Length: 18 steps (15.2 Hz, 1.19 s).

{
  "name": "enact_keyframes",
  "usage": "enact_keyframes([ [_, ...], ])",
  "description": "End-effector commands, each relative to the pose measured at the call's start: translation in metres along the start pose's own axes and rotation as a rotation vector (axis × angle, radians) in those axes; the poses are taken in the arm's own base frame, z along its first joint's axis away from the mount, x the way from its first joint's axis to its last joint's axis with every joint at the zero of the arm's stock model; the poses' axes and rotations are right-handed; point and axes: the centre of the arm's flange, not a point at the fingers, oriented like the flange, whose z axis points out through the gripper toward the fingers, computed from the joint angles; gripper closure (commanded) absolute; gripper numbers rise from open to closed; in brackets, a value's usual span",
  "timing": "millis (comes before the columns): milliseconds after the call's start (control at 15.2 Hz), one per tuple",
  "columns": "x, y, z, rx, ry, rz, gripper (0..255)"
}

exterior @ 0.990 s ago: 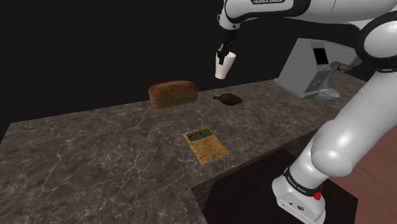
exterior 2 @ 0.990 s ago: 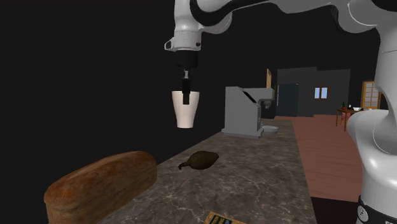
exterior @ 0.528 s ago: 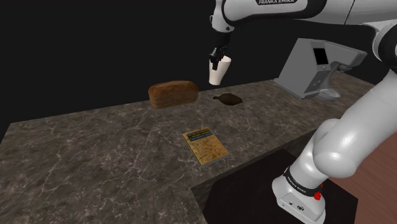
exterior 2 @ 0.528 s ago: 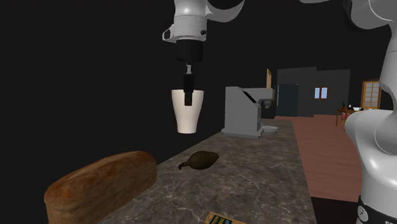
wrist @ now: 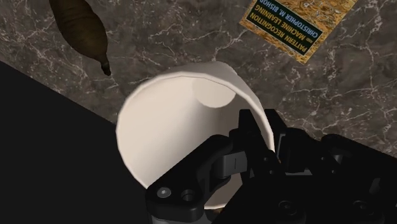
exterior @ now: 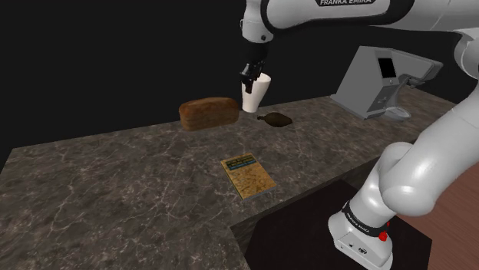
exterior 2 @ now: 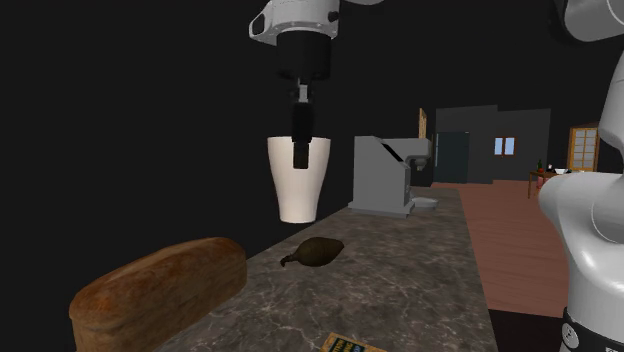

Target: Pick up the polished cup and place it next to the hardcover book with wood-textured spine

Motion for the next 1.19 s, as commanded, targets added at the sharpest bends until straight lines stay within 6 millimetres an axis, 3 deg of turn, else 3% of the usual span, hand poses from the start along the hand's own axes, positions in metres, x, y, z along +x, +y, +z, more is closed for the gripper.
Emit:
enact_keyframes([
  [0, -0.006, -0.026, -0.002, -0.001, 0.000, 0.002, 255],
  [1056, -0.027, -0.234, -0.033, -0.001, 0.000, 0.002, 255],
  [1122, -0.027, -0.236, -0.034, -0.001, 0.000, 0.002, 255],
])
